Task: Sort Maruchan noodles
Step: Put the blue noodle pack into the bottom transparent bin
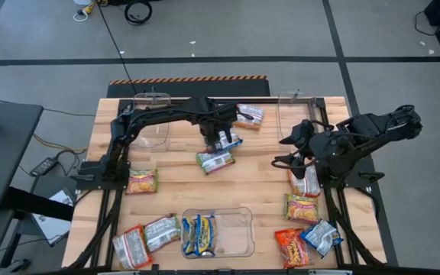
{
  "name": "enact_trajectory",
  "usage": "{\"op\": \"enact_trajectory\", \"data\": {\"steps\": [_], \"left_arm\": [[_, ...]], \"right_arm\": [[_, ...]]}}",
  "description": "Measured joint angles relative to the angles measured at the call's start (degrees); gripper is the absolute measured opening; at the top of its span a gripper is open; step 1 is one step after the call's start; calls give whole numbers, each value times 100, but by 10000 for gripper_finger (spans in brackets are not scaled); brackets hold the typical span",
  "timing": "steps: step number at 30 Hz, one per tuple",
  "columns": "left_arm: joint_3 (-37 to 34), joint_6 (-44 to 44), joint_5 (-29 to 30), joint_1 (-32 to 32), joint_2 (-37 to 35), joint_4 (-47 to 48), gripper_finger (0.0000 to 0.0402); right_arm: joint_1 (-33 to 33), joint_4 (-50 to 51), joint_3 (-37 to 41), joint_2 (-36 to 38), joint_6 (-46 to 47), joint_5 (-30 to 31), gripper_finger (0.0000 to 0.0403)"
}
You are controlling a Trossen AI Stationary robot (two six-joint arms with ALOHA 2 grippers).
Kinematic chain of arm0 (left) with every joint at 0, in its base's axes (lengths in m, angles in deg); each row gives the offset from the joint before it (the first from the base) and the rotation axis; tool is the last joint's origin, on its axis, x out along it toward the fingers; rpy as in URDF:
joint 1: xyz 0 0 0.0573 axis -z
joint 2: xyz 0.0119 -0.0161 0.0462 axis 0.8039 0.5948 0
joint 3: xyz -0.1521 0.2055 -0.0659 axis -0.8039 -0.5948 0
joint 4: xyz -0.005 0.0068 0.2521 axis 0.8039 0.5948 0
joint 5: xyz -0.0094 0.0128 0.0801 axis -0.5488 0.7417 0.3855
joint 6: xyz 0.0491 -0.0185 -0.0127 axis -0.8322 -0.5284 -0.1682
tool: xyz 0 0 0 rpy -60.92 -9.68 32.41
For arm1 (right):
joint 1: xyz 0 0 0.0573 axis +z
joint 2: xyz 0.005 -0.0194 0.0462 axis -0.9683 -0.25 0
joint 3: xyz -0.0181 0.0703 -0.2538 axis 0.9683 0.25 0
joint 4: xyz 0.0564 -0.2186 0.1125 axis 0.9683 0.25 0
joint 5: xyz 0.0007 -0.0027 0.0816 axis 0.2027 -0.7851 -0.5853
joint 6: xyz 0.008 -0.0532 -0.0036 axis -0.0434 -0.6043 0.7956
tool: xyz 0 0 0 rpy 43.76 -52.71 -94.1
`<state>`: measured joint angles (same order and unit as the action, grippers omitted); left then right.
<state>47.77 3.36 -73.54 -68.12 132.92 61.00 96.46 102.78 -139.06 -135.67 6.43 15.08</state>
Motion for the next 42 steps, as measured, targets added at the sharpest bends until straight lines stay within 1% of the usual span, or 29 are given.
{"op": "enact_trajectory", "data": {"steps": [4, 7, 10, 13, 15, 18, 20, 23, 29, 32, 34, 39, 42], "left_arm": [[-678, -1496, 233, -43, -157, -64, 154], [-1407, -2219, 429, -60, -378, -473, 165], [-2125, -2602, 613, -61, -597, -1320, 159], [-2795, -2827, 734, -54, -942, -2612, 145], [-3218, -3116, 911, -54, -1043, -3343, 139], [-3648, -3440, 941, -70, -1087, -4092, 141], [-3823, -3560, 859, -107, -1092, -4375, 149], [-3989, -3891, 656, -135, -1023, -4672, 172], [-3993, -4994, 734, -19, -1039, -4648, 229], [-3992, -5262, 526, -16, -1048, -4662, 248], [-3991, -5475, 369, -24, -972, -4711, 253], [-3991, -5900, 472, -21, -690, -4906, 253], [-3988, -5949, 796, -15, -519, -5241, 253]], "right_arm": [[139, 137, 0, 0, 351, -72, 295], [303, 138, 34, 0, 572, -3, 295], [440, 148, 127, -2, 865, 144, 295], [507, 139, 230, -2, 1135, 244, 295], [520, 146, 293, -4, 1292, 249, 295], [520, 139, 381, -4, 1529, 255, 295], [520, 139, 429, -4, 1609, 252, 295], [506, 137, 486, -4, 1629, 271, 295], [355, 137, 503, -4, 1600, 279, 295], [276, 139, 503, -4, 1577, 284, 295], [239, 139, 503, -4, 1573, 301, 295], [218, 137, 503, -4, 1535, 380, 295], [217, 134, 505, -4, 1525, 379, 295]]}}
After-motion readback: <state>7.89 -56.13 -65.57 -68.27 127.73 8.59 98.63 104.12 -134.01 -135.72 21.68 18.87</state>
